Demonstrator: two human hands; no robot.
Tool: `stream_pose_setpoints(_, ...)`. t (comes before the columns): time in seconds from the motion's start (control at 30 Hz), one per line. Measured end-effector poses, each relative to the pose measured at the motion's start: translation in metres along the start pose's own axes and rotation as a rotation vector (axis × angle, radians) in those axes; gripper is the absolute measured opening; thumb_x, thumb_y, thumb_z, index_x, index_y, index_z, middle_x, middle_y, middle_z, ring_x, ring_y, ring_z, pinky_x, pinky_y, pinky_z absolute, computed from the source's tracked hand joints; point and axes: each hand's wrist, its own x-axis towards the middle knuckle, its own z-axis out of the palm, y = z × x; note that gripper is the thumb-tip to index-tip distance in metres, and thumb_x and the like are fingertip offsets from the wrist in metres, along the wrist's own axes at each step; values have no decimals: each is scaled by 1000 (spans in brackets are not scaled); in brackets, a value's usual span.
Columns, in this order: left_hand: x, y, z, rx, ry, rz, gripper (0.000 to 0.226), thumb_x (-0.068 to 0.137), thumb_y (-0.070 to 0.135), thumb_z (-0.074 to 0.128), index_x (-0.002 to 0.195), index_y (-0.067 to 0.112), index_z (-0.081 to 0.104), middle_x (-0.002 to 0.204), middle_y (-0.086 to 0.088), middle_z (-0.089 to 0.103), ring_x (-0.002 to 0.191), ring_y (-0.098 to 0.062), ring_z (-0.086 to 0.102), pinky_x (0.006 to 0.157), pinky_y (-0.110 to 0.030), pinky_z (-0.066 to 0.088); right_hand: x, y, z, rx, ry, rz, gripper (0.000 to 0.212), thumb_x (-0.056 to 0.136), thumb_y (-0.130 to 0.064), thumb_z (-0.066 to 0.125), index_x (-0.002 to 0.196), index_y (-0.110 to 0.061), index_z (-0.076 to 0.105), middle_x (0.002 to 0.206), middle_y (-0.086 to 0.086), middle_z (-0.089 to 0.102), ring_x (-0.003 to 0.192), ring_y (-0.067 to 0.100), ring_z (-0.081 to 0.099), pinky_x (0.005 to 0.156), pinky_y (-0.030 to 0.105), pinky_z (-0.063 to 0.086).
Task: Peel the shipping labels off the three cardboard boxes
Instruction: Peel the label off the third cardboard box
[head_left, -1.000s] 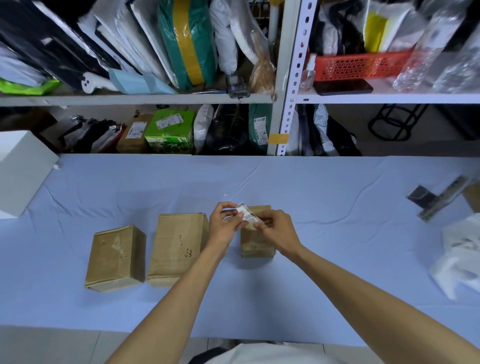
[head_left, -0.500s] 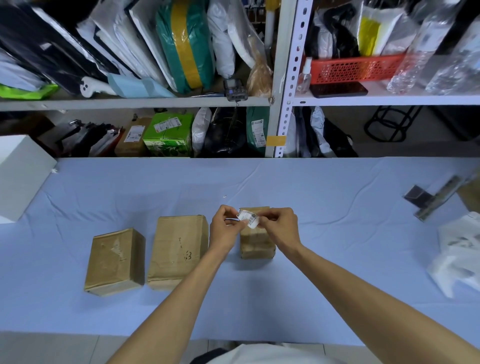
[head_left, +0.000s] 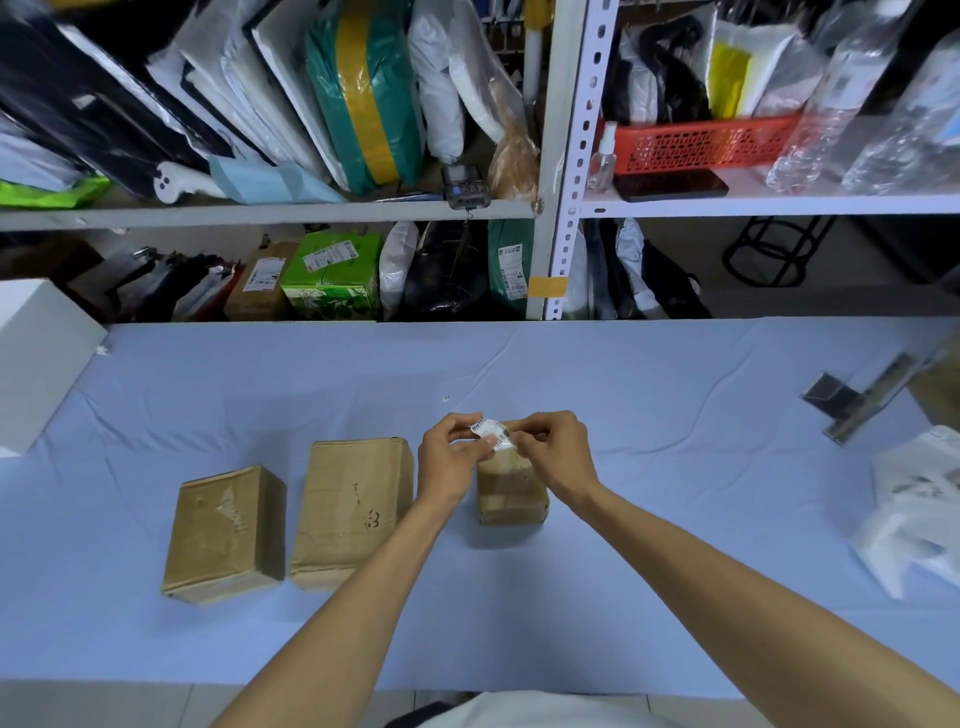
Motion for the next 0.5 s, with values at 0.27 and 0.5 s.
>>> stream_pose_setpoints(0.27,2,2,2,130,-3,63,11,76,8,77,75,18,73,75,-4,74,73,-19,71,75,-35,58,-2,1,5,77,-10,-21,5,82,-9,66,82,-9,71,69,3,71,59,9,66,60,20,51)
stream_pose_setpoints(0.5,9,11,0,216,61,61,6,79,6,75,76,10,71,77,-3,70,78,-20,68,76,-34,57,1,2,14,117,-104,22,24,84,-7,60,92,-21,78,81,-9,75,78,3,70,72,14,53)
